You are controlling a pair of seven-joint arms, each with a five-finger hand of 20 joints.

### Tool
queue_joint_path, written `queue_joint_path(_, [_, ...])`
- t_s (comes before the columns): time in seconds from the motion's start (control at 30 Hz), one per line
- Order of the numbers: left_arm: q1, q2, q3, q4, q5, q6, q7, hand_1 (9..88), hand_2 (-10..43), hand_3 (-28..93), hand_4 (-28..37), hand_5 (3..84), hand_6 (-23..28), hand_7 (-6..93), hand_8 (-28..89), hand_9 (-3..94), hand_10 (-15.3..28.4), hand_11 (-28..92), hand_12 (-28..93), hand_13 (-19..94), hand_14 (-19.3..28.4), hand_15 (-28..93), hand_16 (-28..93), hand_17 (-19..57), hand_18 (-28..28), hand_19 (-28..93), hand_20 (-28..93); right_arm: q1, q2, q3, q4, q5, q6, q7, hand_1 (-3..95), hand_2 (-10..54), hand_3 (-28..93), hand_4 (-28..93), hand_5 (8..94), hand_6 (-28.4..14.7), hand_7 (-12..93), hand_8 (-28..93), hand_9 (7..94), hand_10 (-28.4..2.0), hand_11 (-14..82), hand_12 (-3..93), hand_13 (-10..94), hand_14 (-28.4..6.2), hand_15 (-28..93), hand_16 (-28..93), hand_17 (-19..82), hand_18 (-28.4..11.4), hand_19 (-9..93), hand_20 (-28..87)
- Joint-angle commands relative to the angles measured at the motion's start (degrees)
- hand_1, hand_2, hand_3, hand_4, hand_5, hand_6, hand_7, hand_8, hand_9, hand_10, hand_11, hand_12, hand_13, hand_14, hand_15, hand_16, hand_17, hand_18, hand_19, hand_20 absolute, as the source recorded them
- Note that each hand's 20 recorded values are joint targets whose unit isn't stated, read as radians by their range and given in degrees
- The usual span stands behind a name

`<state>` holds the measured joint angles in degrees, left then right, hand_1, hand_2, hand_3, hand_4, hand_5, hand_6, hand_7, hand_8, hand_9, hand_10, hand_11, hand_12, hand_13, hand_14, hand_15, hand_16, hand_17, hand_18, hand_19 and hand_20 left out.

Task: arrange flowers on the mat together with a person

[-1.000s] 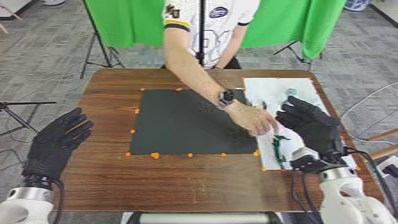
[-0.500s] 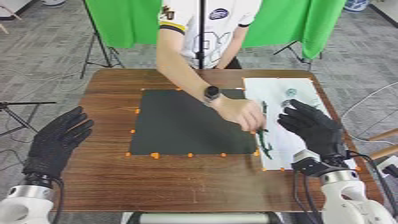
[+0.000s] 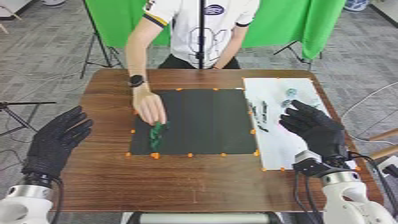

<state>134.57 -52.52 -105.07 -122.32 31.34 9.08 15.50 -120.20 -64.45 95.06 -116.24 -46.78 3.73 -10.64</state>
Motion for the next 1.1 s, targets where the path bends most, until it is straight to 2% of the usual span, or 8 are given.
queue_joint_path(0.03, [-0.2,-0.43,0.32,0.41,0.23,-0.4,-0.54,30.1,0.7,72,-18.0,40.1,5.9,18.4,-9,30.5,13.1,27,12,25,15.0,36,-1,-7.2,20.2,48,10,1.3,1.0,-0.4,0.3,-0.4,0.4,-0.8,13.8,11.7,89,-24,51.6,-3.7,20,-11,50.4,-15.8,15.2,20.8,43,-13.3,29,22,14,-21.1,46,24])
queue_joint_path(0.17, [-1.2,-0.42,1.52,0.76,0.38,-1.27,-0.75,30.1,0.7,72,-18.0,40.1,5.9,18.4,-9,30.6,13.2,27,12,25,15.0,36,-1,-7.1,20.2,48,10,1.0,1.7,0.0,0.1,-0.4,0.9,-0.8,13.7,11.8,89,-24,51.6,-3.7,20,-11,50.4,-15.7,15.2,20.8,43,-13.3,29,21,13,-21.2,46,24])
queue_joint_path(0.53, [-0.8,-1.24,1.36,0.61,0.65,-1.37,-0.93,30.0,0.6,72,-18.2,40.0,5.8,18.2,-9,30.6,13.2,27,12,25,15.0,36,-1,-7.2,20.2,48,10,-0.2,2.9,1.2,-0.8,-0.9,2.2,-0.4,13.8,11.5,89,-24,51.6,-3.7,21,-11,50.4,-15.7,15.2,20.8,43,-13.3,29,21,14,-21.2,46,24])
queue_joint_path(0.73, [-1.0,-1.05,1.36,0.62,0.71,-1.16,-1.32,29.9,0.6,72,-18.1,40.1,5.9,18.3,-9,30.6,13.1,26,12,26,15.1,36,-1,-7.2,20.3,48,10,-0.6,8.2,3.4,-3.0,-15.1,10.8,2.6,26.0,-4.1,86,-26,47.8,-3.0,25,-13,50.4,-13.2,18.9,20.9,46,-10.1,32,22,15,-20.1,50,26])
queue_joint_path(0.83, [-0.8,-1.22,1.12,0.55,0.64,-1.08,-1.49,29.9,0.6,72,-18.1,40.1,5.9,18.4,-9,30.6,13.2,27,12,26,15.1,36,-1,-7.2,20.2,48,10,0.0,11.7,2.8,-4.0,-25.1,19.2,8.0,30.8,-8.3,84,-28,46.8,-1.8,30,-15,52.5,-12.0,22.2,20.4,49,-8.1,39,20,17,-18.8,54,27])
queue_joint_path(0.93, [-0.7,-1.19,1.05,0.51,0.65,-1.12,-1.32,29.9,0.5,72,-18.2,40.4,6.0,18.2,-9,30.7,13.2,26,12,26,15.1,36,-1,-7.2,20.2,48,10,-0.1,16.0,1.7,-4.7,-42.7,27.5,18.7,36.2,-9.4,82,-28,49.8,-0.4,33,-17,56.9,-10.7,29.9,22.0,54,-7.2,50,19,22,-17.1,61,30])
queue_joint_path(1.03, [-0.6,-1.24,0.96,0.45,0.74,-1.12,-1.38,29.9,0.6,72,-18.2,40.5,6.1,18.2,-9,30.7,13.2,26,12,26,15.1,36,-1,-7.2,20.2,48,10,-1.2,18.3,2.1,-5.3,-61.0,28.3,30.5,38.4,-9.5,80,-28,54.9,0.4,36,-15,61.0,-10.1,36.3,24.6,58,-7.1,58,21,25,-16.0,67,33])
queue_joint_path(1.1, [-0.6,-1.07,1.06,0.49,0.62,-1.08,-1.2,29.8,0.5,72,-18.2,40.5,6.1,18.2,-9,30.7,13.2,26,12,26,15.1,36,-1,-7.2,20.2,48,10,-1.2,19.9,1.3,-5.5,-75.8,25.2,39.3,42.6,-9.5,68,-28,60.3,0.0,43,-2,66.3,-10.4,42.9,27.9,62,-7.6,65,22,28,-15.9,71,35])
